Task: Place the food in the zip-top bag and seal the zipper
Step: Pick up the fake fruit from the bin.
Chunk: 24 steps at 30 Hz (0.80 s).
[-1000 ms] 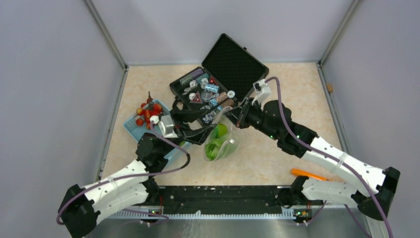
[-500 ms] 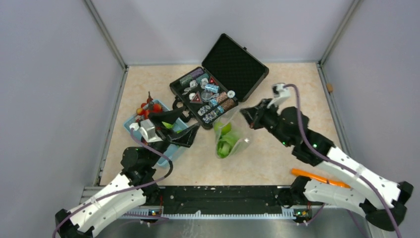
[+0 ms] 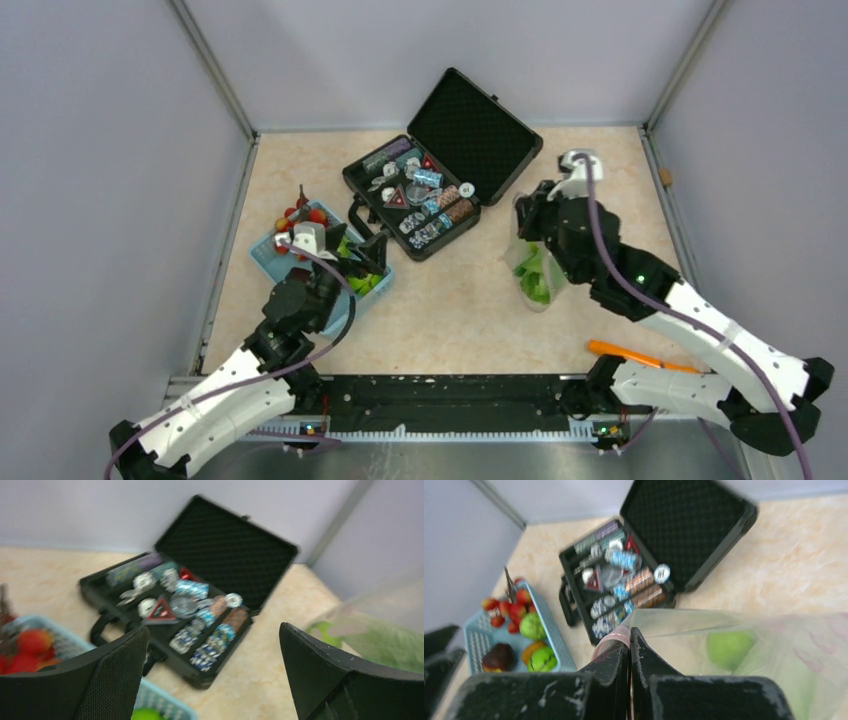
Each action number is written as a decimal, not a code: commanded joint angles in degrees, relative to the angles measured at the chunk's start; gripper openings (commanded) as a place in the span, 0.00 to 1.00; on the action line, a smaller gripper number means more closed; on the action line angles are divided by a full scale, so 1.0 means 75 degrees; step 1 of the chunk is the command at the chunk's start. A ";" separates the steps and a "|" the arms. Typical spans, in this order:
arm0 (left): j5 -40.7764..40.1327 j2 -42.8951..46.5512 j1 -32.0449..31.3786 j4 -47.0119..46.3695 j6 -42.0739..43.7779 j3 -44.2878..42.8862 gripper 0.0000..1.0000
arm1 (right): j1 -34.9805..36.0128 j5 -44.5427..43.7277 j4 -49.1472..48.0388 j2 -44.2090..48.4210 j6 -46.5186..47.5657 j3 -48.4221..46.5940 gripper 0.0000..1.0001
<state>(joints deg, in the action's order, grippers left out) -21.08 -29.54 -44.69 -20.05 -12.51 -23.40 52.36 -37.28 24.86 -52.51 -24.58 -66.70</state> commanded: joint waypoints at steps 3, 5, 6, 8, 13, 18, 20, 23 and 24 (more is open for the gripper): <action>-0.2935 0.0194 0.0109 0.2853 -0.1096 -0.0756 0.99 | -0.0014 0.1937 -0.0821 -0.0537 -0.1336 0.1244 0.00; -0.3215 0.0196 0.0244 0.3423 -0.1452 -0.0754 0.99 | -0.0007 0.2052 -0.0809 -0.0840 -0.1428 0.1349 0.00; -0.3176 0.0169 0.0344 0.3643 -0.1604 -0.0748 0.99 | -0.0005 0.1975 -0.0696 -0.0973 -0.1389 0.1305 0.00; -0.2950 0.0089 0.0538 0.4009 -0.1943 -0.0783 0.99 | 0.0003 0.1778 -0.0519 -0.1121 -0.1303 0.1210 0.00; -0.2664 -0.0141 0.0965 0.4514 -0.2279 -0.0869 0.99 | -0.0007 0.1943 -0.0876 -0.0814 -0.1135 0.1390 0.00; -0.2101 -0.0526 0.1825 0.4947 -0.2647 -0.1026 0.99 | 0.0001 0.2784 -0.1472 -0.0345 -0.0901 0.1705 0.00; -0.1610 -0.0657 0.2224 0.4963 -0.2752 -0.1012 0.99 | 0.0003 0.2870 -0.1505 -0.0250 -0.0928 0.1748 0.00; -0.0975 -0.0858 0.2720 0.4936 -0.2873 -0.0949 0.99 | -0.0006 0.2630 -0.1464 -0.0188 -0.1051 0.1803 0.00; -0.0838 -0.0913 0.2838 0.4941 -0.2878 -0.0941 0.99 | 0.0001 0.2564 -0.1456 -0.0184 -0.1058 0.1793 0.00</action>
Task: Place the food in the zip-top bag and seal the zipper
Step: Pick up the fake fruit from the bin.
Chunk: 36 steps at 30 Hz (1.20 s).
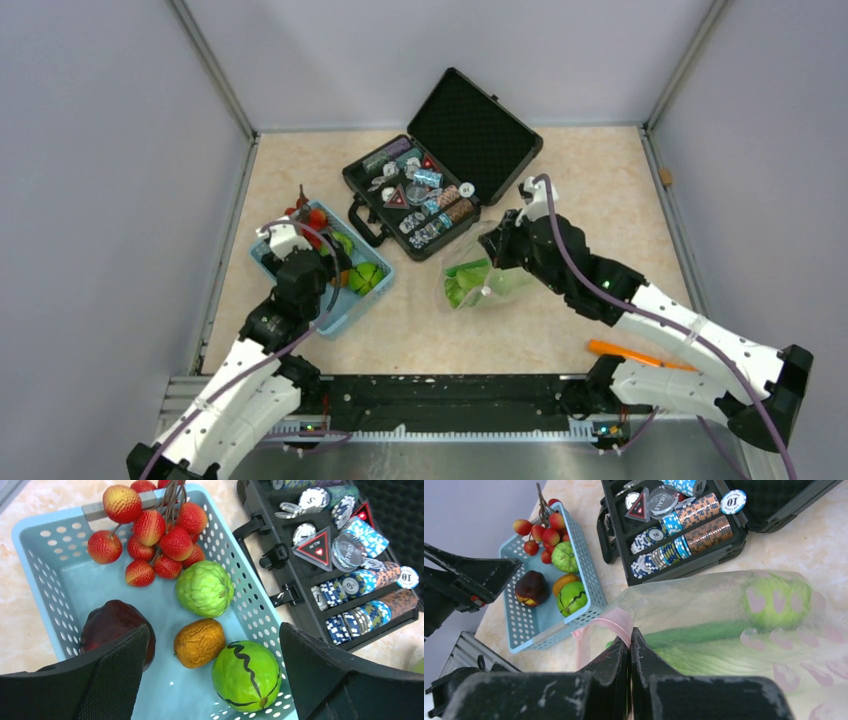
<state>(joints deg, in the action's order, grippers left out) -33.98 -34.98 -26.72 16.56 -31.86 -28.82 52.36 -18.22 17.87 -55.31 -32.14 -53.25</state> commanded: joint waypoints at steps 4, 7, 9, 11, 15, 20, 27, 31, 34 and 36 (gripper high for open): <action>0.1474 -0.0409 0.0865 0.0024 -0.0298 -0.0261 0.99 | -0.0012 0.0057 -0.0548 0.0123 -0.0045 -0.0046 0.00; 0.1764 -0.0626 0.1313 0.0112 -0.0574 -0.0317 0.99 | 0.0003 0.0169 -0.0569 0.0044 -0.0107 -0.0037 0.00; 0.1895 -0.0799 0.1662 0.0173 -0.0684 -0.0363 0.99 | -0.0007 0.0199 -0.0520 -0.0009 -0.0151 -0.0039 0.00; 0.2093 -0.1004 0.2043 0.0214 -0.0783 -0.0446 0.99 | -0.0015 0.0194 -0.0485 -0.0040 -0.0167 -0.0052 0.00; 0.2910 -0.1587 0.2683 -0.0064 -0.0684 -0.0623 0.99 | -0.0009 0.0161 -0.0491 -0.0061 -0.0168 -0.0081 0.00; 0.3136 -0.2354 0.3400 0.0304 -0.1359 -0.0927 0.99 | -0.0016 0.0236 -0.0485 -0.0061 -0.0195 -0.0109 0.00; 0.2092 -0.3040 0.3463 0.0998 -0.1033 -0.1576 0.99 | -0.0009 0.0181 -0.0577 -0.0005 -0.0264 0.0052 0.00; 0.1719 -0.3294 0.3466 0.1505 -0.0974 -0.1940 0.99 | -0.0006 0.0248 -0.0606 -0.0066 -0.0264 0.0027 0.00; 0.1702 -0.3474 0.3469 0.1500 -0.0839 -0.2009 0.99 | -0.0005 0.0259 -0.0602 -0.0058 -0.0266 0.0026 0.00; 0.1668 -0.3657 0.3469 0.1820 -0.0868 -0.2136 0.99 | -0.0013 0.0241 -0.0591 -0.0016 -0.0267 0.0033 0.00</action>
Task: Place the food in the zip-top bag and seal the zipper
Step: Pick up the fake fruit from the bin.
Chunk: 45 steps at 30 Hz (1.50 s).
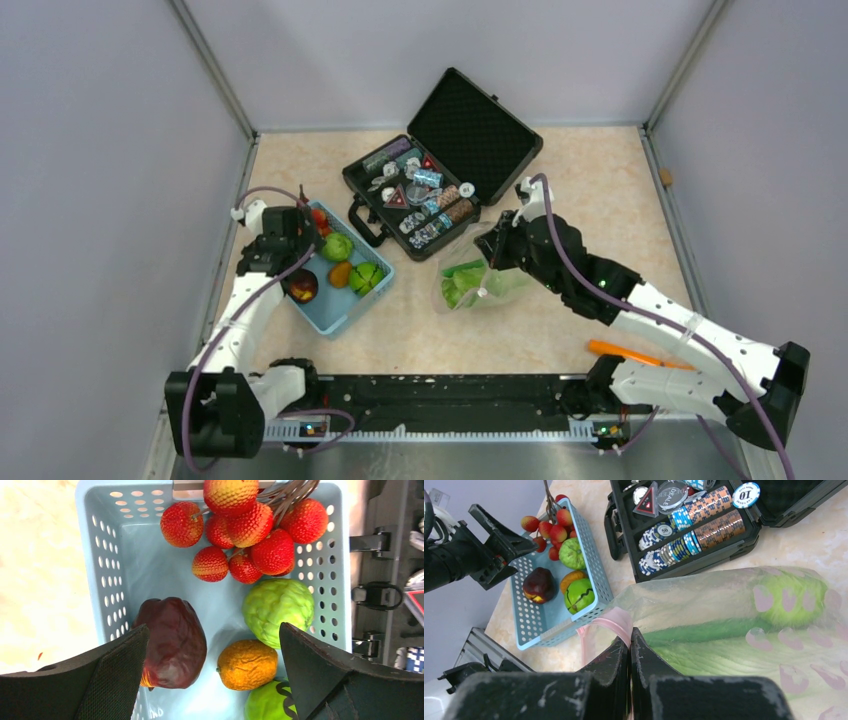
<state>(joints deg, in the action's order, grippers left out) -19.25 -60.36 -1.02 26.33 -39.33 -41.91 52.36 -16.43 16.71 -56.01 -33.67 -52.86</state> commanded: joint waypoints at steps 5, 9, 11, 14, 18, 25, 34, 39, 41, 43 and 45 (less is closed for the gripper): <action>0.0092 -0.0450 0.0021 0.1180 -0.0187 -0.0423 0.99 | -0.0011 -0.0051 -0.0399 0.0204 -0.0068 -0.0006 0.00; -0.0063 -0.0275 0.0018 0.0915 -0.0122 -0.0013 0.99 | -0.0013 -0.0067 -0.0429 0.0237 -0.0075 0.0007 0.01; -0.0136 -0.0275 0.0012 0.1091 -0.0228 -0.0035 0.99 | -0.0017 -0.0036 -0.0441 0.0220 -0.0081 0.0001 0.01; -0.0350 -0.0159 -0.0122 0.1152 -0.0236 0.0025 0.99 | -0.0014 -0.0004 -0.0463 0.0180 -0.0100 0.0010 0.01; -0.0106 -0.0175 -0.0134 0.0734 -0.0155 0.0369 0.99 | -0.0012 0.0101 -0.0605 0.0105 -0.0125 0.0029 0.01; 0.0542 -0.0762 -0.0290 0.0171 0.0078 0.0416 0.99 | -0.0013 0.0139 -0.0564 0.0066 -0.0136 0.0011 0.01; 0.0448 -0.1166 -0.0322 -0.0123 0.0087 0.0615 0.90 | -0.0013 0.0010 -0.0585 0.0210 -0.0172 0.0111 0.01; 0.0655 -0.1169 -0.0322 -0.0170 0.0048 0.0549 0.66 | -0.0010 -0.0004 -0.0541 0.0220 -0.0179 0.0115 0.01; 0.0745 -0.0888 -0.0332 -0.0281 0.0131 0.0589 0.56 | -0.0014 -0.0007 -0.0544 0.0217 -0.0190 0.0112 0.01; 0.0636 -0.0630 -0.0333 -0.0216 0.0175 0.0567 0.54 | -0.0009 -0.0009 -0.0548 0.0214 -0.0194 0.0111 0.01; 0.0436 -0.0360 -0.0333 -0.0022 0.0183 0.0494 0.53 | -0.0019 -0.0013 -0.0572 0.0197 -0.0193 0.0103 0.01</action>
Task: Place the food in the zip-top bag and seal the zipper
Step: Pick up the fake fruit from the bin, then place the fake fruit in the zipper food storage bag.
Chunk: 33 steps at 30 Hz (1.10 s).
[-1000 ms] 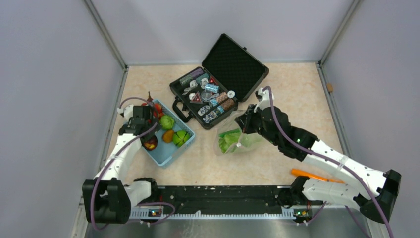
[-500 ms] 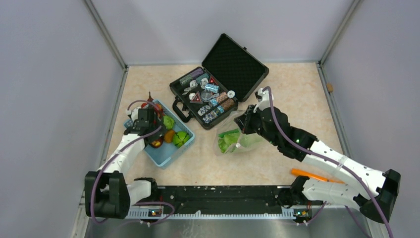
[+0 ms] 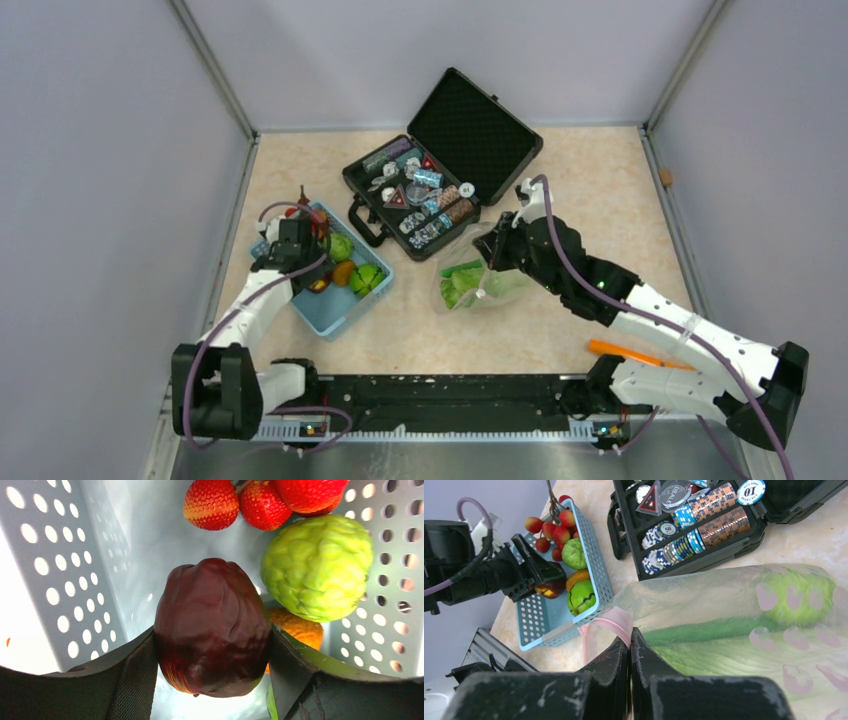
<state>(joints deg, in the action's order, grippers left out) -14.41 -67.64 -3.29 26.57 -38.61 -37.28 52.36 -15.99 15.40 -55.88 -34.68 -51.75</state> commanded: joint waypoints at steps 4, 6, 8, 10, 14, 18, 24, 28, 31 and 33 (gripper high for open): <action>-0.0359 0.1168 -0.0030 0.0180 0.0130 -0.0308 0.52 | -0.0013 -0.0022 -0.0434 0.0119 -0.0055 -0.0050 0.01; -0.0357 0.1434 -0.0030 0.0184 0.0144 -0.0324 0.52 | -0.0020 0.0013 -0.0468 0.0086 -0.0069 -0.0039 0.01; -0.0186 0.1687 -0.0030 0.0135 0.0192 -0.0334 0.53 | -0.0016 0.0027 -0.0486 0.0058 -0.0085 -0.0038 0.01; 0.0312 0.1927 -0.0030 -0.0079 0.0348 -0.0338 0.51 | -0.0018 0.0045 -0.0502 0.0030 -0.0104 -0.0029 0.01; 0.1973 0.2449 -0.0051 -0.0881 0.0669 -0.0299 0.48 | -0.0015 0.0033 -0.0515 0.0003 -0.0087 -0.0058 0.01; 0.3570 0.2895 -0.0094 -0.1878 0.0782 -0.0257 0.47 | -0.0011 0.0063 -0.0532 -0.0014 -0.0099 -0.0083 0.01; 0.5691 0.3326 -0.0227 -0.3320 0.0469 -0.0086 0.47 | -0.0016 0.0176 -0.0734 -0.0049 -0.0171 -0.0015 0.01; 0.7837 0.3343 -0.0442 -0.5009 0.0244 0.0311 0.48 | -0.0011 0.0215 -0.0755 -0.0091 -0.0202 -0.0003 0.01; 0.8210 0.3436 -0.0977 -0.5838 0.0053 0.0462 0.48 | -0.0011 0.0280 -0.0767 -0.0143 -0.0186 -0.0035 0.01; 0.8063 0.3525 -0.1540 -0.6012 0.0218 0.0544 0.48 | -0.0013 0.0289 -0.0760 -0.0164 -0.0183 -0.0071 0.01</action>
<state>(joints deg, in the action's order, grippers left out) 38.50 -43.00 -9.10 -6.50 -36.67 -34.57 52.36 -14.81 14.00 -56.97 -35.22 -51.72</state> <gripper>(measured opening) 0.714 0.008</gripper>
